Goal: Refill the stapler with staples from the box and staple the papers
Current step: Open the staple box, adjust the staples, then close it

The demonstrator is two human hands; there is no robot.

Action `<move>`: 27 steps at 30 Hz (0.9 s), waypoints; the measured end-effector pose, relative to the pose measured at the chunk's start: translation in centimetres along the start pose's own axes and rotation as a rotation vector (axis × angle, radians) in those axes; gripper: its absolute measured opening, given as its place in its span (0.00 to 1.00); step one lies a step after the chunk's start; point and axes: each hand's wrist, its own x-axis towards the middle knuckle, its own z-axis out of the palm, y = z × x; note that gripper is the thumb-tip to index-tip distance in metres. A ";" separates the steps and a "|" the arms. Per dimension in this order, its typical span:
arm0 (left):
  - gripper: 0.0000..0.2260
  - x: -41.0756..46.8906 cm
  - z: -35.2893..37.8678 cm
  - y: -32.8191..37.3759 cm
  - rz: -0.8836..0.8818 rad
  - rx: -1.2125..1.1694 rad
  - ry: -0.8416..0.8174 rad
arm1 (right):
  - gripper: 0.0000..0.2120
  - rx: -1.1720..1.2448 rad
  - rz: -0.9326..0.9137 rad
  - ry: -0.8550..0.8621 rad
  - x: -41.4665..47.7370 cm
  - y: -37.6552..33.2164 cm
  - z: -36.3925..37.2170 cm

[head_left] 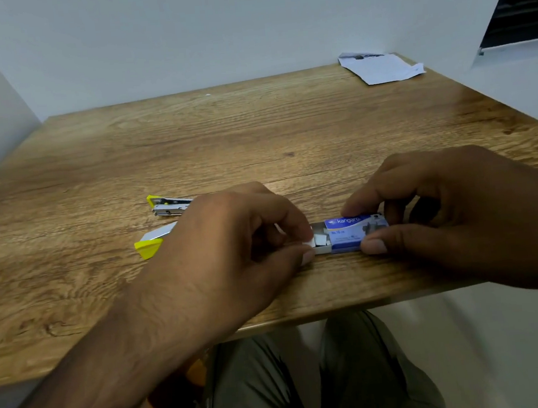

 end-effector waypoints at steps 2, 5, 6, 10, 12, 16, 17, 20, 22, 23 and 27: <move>0.05 0.2 0.3 -0.1 0.020 -0.010 0.006 | 0.20 -0.001 0.000 -0.005 0.0 -0.2 0.0; 0.04 0.4 0.7 0.1 0.044 -0.026 0.022 | 0.20 -0.007 0.006 -0.023 0.1 -0.6 0.1; 0.04 0.5 0.9 0.2 0.046 -0.018 0.031 | 0.20 -0.016 0.008 -0.026 0.2 -0.8 0.1; 0.05 0.4 1.4 0.1 0.010 -0.047 0.077 | 0.20 -0.038 0.004 -0.007 0.2 -1.0 0.2; 0.08 0.4 1.5 0.1 -0.037 -0.065 0.099 | 0.20 -0.037 0.006 -0.003 0.1 -1.2 0.3; 0.09 0.2 1.6 0.1 -0.067 -0.058 0.122 | 0.21 -0.057 0.015 -0.021 0.1 -1.5 0.5; 0.08 0.2 1.6 0.1 -0.066 -0.057 0.128 | 0.20 -0.059 0.016 -0.018 0.1 -1.5 0.5; 0.07 0.2 1.6 0.4 -0.055 -0.042 0.124 | 0.20 -0.070 0.025 -0.011 0.0 -1.5 0.5; 0.07 0.3 1.6 0.6 -0.072 -0.049 0.107 | 0.20 -0.065 0.033 -0.021 -0.1 -1.6 0.4; 0.07 0.4 1.5 0.6 -0.086 -0.059 0.099 | 0.20 -0.070 0.033 -0.030 0.0 -1.6 0.4; 0.07 0.5 1.6 0.5 -0.115 -0.093 0.103 | 0.18 -0.095 0.031 -0.055 0.1 -1.8 0.4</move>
